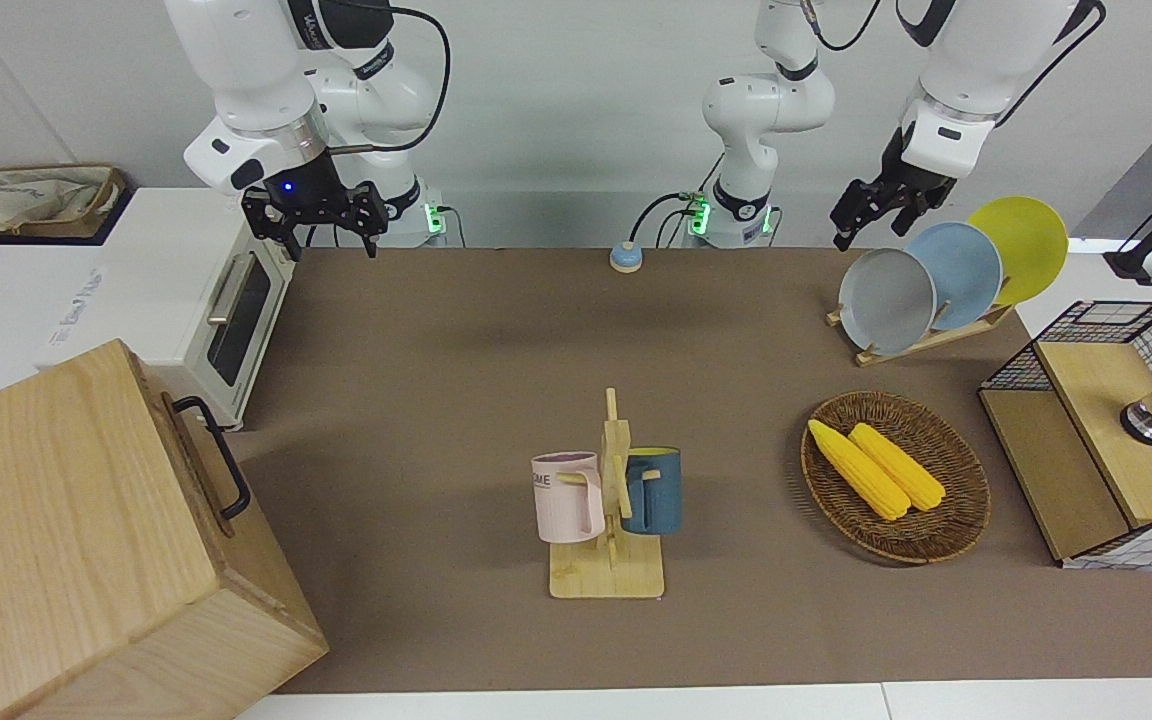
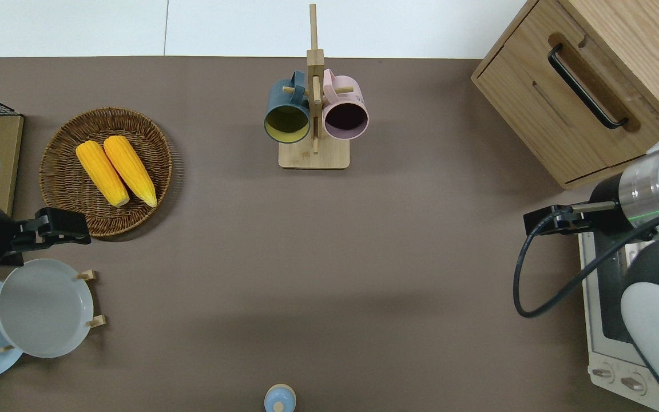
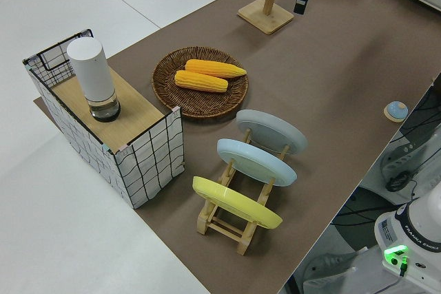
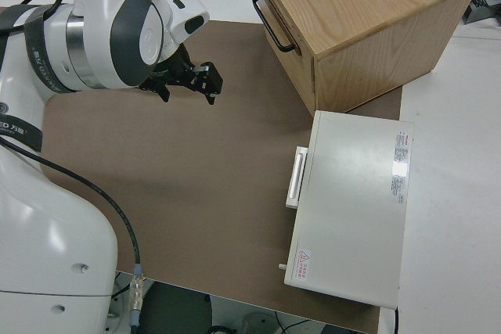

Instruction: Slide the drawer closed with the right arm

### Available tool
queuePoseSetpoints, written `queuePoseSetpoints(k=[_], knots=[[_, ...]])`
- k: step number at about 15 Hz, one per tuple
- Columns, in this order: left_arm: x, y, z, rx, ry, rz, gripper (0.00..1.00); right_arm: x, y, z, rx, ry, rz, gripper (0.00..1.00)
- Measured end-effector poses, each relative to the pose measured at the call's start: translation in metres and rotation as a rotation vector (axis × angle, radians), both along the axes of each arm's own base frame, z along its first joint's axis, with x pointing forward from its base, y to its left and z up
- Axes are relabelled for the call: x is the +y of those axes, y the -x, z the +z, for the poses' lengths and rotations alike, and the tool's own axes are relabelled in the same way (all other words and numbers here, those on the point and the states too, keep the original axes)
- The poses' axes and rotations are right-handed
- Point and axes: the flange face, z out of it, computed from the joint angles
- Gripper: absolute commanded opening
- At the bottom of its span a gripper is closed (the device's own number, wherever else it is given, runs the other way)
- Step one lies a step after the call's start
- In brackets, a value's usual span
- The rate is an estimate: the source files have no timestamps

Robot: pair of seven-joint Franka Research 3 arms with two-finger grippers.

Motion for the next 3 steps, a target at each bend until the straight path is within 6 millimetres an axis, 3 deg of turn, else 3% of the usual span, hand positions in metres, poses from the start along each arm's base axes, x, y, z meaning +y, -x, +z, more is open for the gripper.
queuePoseSetpoints(k=[3], knots=[[0.0, 0.0, 0.0, 0.0, 0.0, 0.0, 0.99, -0.0003, 0.0006, 0.0025, -0.005, 0.0, -0.001, 0.987]])
